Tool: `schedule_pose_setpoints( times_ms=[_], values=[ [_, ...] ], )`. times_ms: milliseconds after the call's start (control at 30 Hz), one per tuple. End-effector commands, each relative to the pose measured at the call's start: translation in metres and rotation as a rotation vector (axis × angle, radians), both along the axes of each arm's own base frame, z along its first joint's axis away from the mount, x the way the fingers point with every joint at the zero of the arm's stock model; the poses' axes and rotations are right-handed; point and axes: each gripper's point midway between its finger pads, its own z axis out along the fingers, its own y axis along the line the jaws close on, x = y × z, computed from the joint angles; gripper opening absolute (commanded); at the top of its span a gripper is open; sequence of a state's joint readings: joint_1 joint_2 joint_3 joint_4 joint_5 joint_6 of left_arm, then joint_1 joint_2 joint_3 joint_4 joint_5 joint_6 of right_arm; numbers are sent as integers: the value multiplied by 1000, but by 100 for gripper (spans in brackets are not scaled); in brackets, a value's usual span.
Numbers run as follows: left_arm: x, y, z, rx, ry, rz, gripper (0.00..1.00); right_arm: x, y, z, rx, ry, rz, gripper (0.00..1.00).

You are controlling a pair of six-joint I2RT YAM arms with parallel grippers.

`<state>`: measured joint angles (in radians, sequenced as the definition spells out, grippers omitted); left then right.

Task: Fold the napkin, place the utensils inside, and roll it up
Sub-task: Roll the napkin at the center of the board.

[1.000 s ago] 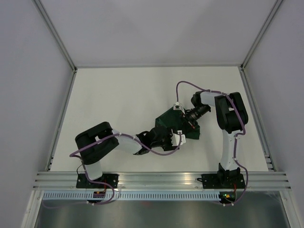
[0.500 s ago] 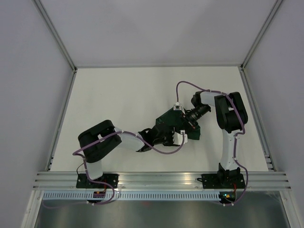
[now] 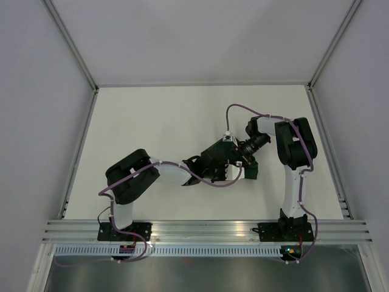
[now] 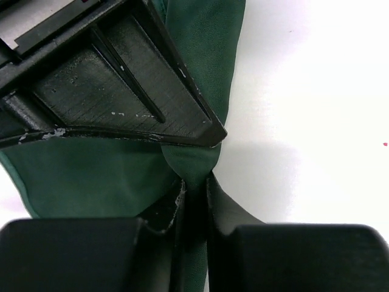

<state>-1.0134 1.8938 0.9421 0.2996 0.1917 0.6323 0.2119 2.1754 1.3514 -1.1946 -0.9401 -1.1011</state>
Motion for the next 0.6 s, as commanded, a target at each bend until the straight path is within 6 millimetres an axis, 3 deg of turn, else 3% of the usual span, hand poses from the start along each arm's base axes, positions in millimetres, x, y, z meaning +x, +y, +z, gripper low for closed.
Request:
schedule_pose_setpoints(
  times_ms=[0,100,333,567],
  values=[
    [-27,20,-45,124,222,-3,13,19,-13,-34,-57,-156,85,3],
    [-31,24,-53,146,314,11,2,24,-12,-29,-61,-186,71,10],
    [-41,31,-56,114,582,47,2,38,-12,-7,-75,-284,21,37],
    [-43,35,-56,99,746,85,2,55,-16,24,-88,-402,-54,48]
  ],
)
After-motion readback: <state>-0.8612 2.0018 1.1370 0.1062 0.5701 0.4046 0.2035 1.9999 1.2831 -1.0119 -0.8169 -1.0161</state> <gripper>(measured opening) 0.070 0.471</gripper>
